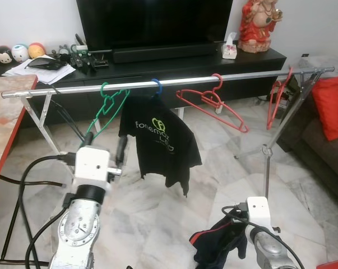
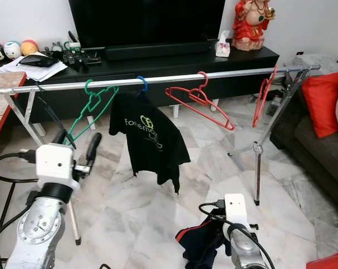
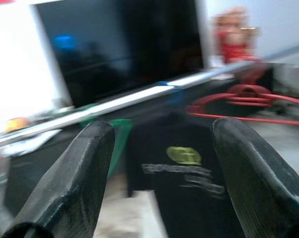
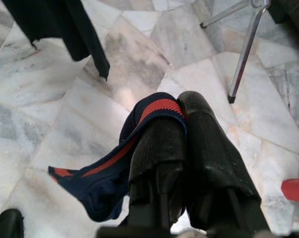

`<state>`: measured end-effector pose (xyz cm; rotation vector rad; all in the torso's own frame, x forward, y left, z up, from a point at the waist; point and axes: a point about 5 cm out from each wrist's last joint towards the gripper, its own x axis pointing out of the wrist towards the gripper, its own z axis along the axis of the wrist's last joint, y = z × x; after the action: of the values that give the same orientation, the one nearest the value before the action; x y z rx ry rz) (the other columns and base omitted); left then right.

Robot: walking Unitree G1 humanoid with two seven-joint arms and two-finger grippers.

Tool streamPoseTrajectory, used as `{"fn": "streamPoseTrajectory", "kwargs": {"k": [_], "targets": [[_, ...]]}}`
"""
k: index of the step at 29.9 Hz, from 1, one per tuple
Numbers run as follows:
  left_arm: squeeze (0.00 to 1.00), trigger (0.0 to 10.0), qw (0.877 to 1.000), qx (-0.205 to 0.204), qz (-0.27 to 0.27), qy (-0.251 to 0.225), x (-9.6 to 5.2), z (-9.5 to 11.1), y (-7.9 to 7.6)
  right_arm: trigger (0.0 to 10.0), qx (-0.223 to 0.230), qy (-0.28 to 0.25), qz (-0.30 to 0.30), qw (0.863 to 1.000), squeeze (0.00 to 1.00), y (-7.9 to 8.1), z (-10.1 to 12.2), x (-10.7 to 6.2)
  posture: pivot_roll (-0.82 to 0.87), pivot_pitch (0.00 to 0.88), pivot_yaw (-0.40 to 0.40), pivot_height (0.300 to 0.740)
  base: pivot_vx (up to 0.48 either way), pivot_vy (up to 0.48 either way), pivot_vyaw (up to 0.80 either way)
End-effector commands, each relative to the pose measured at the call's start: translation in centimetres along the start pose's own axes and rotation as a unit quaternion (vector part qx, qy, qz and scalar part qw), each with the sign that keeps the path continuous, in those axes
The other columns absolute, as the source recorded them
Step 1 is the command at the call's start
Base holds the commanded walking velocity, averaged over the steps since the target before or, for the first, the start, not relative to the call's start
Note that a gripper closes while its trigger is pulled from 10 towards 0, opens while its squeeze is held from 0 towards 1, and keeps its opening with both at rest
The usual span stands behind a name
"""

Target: Hang hanger

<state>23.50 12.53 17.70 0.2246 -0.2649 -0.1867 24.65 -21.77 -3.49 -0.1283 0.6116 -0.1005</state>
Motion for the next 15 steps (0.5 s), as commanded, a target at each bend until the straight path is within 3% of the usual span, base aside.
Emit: {"fn": "streamPoseTrajectory", "kwargs": {"k": [1,2,7,15], "targets": [[0.0,10.0,0.997,-0.021,-0.073,0.007,-0.1,0.1,-2.2,10.0,0.008,-0.001,-0.005,1.0,0.0,-0.3,0.1,0.0,-0.03,0.0,-0.007,0.74,0.0,0.0,0.0],[0.0,10.0,0.994,-0.03,-0.103,0.019,-0.3,-0.2,-3.1,10.0,0.009,0.0,-0.005,1.0,0.0,-0.3,0.1,0.0,-0.03,0.0,-0.007,0.74,0.0,0.0,0.0],[0.0,10.0,0.986,-0.044,-0.159,0.033,-0.7,-0.5,-4.8,10.0,0.01,0.003,-0.005,1.0,0.0,-0.3,0.0,0.0,-0.03,0.0,0.002,0.74,0.0,0.0,0.0],[0.0,10.0,0.989,-0.044,-0.138,0.036,-0.3,-0.4,-4.6,10.0,0.013,0.009,-0.004,1.0,0.0,0.0,-0.4,-0.1,-0.03,0.0,0.009,0.74,0.0,0.0,0.0]]}}
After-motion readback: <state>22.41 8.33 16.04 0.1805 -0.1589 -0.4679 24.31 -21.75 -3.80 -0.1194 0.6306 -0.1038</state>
